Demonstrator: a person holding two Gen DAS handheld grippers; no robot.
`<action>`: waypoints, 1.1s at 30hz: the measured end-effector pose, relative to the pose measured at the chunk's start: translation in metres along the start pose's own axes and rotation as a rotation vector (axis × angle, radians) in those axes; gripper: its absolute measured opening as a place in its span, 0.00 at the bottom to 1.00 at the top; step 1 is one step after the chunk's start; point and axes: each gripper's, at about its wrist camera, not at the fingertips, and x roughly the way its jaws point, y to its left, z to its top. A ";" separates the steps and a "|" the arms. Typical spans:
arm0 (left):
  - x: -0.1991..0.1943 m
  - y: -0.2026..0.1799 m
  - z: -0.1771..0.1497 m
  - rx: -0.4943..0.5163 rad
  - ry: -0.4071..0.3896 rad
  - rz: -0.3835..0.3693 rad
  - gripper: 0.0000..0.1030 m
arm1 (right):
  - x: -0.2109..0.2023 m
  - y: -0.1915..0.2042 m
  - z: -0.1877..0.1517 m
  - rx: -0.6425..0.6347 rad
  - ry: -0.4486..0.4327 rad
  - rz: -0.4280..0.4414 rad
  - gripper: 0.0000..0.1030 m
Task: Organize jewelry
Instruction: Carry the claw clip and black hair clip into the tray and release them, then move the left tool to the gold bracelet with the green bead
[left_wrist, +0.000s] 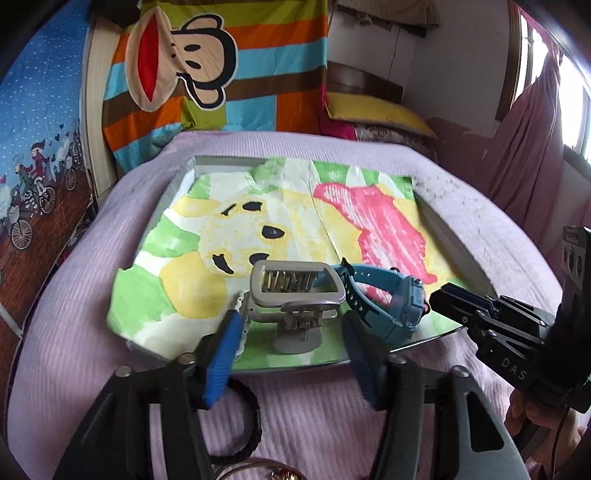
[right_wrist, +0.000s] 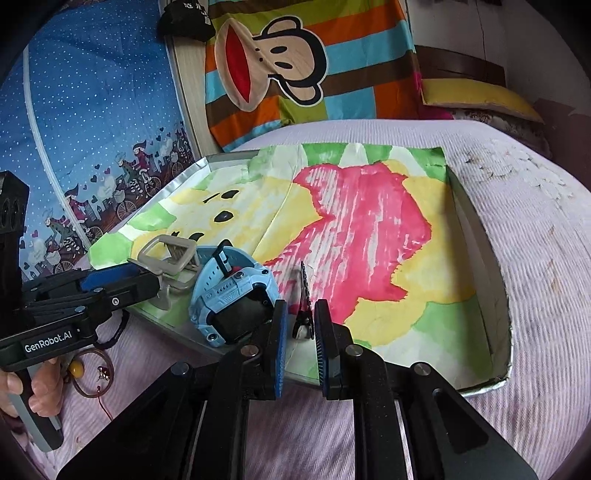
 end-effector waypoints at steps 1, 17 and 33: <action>-0.005 0.001 -0.001 -0.008 -0.015 -0.002 0.54 | -0.006 0.000 -0.001 -0.003 -0.018 -0.006 0.14; -0.101 0.013 -0.037 -0.029 -0.328 0.055 1.00 | -0.121 0.023 -0.033 0.028 -0.412 -0.035 0.90; -0.146 0.026 -0.088 0.074 -0.348 0.094 1.00 | -0.165 0.066 -0.093 -0.035 -0.478 -0.045 0.99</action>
